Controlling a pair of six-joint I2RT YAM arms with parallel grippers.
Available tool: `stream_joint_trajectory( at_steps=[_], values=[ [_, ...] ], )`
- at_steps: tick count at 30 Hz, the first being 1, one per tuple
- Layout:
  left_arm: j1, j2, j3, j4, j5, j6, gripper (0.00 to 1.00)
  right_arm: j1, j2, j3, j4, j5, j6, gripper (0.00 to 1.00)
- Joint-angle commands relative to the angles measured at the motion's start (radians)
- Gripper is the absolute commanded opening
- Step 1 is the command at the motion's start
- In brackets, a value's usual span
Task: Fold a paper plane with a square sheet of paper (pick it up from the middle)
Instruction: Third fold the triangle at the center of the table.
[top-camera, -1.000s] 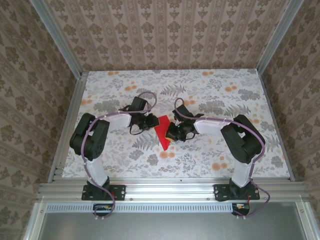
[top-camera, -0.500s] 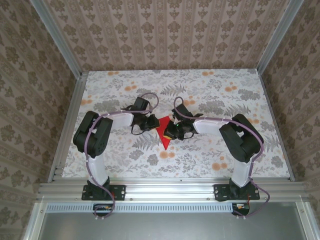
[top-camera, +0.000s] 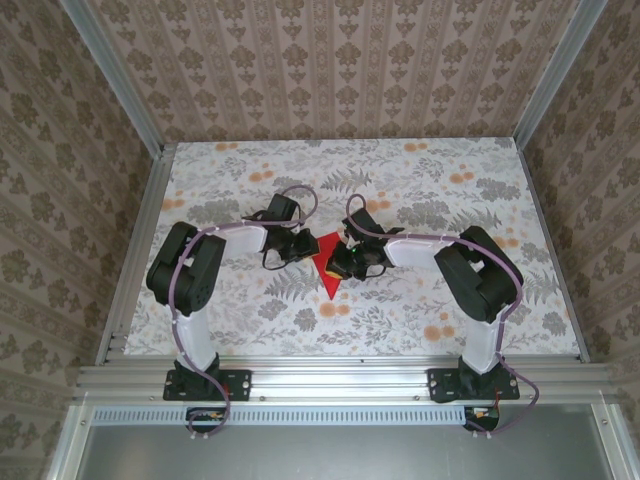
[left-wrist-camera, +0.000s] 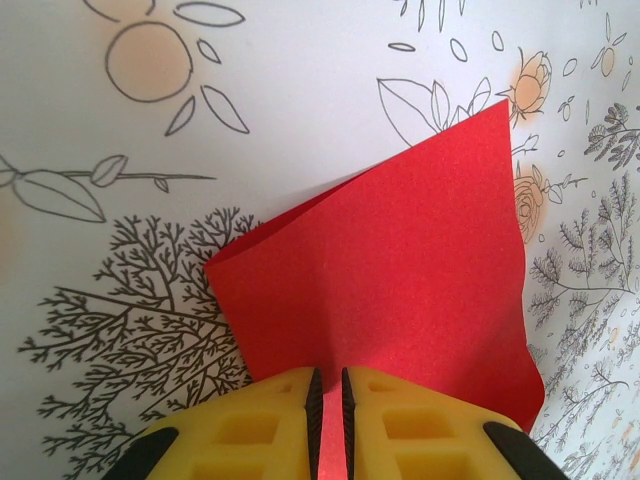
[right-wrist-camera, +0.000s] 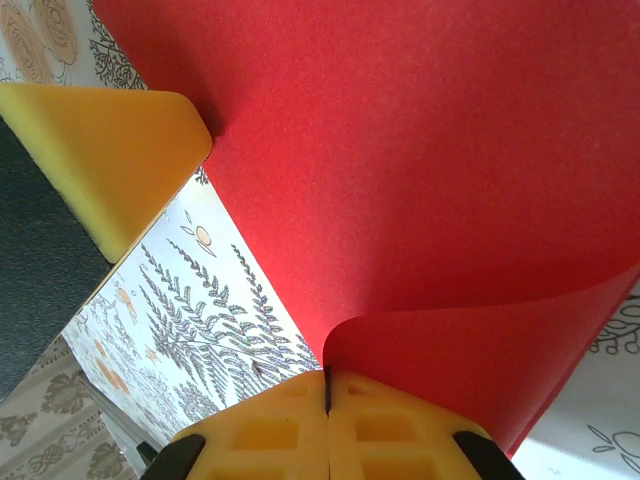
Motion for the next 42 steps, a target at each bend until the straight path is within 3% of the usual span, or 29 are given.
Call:
stream_joint_trajectory(
  at_steps=[1, 34, 42],
  values=[
    [-0.011, 0.038, -0.002, -0.052, -0.012, 0.024, 0.17, 0.007, 0.033, 0.026, 0.017, -0.022, 0.004, 0.08],
    [-0.018, 0.039, -0.005, -0.05, -0.01, 0.026, 0.17, 0.006, 0.059, 0.043, -0.053, 0.041, -0.039, 0.13],
    [-0.018, 0.038, -0.003, -0.05, -0.008, 0.025, 0.17, 0.005, 0.068, 0.039, -0.041, 0.045, -0.03, 0.19]
  ],
)
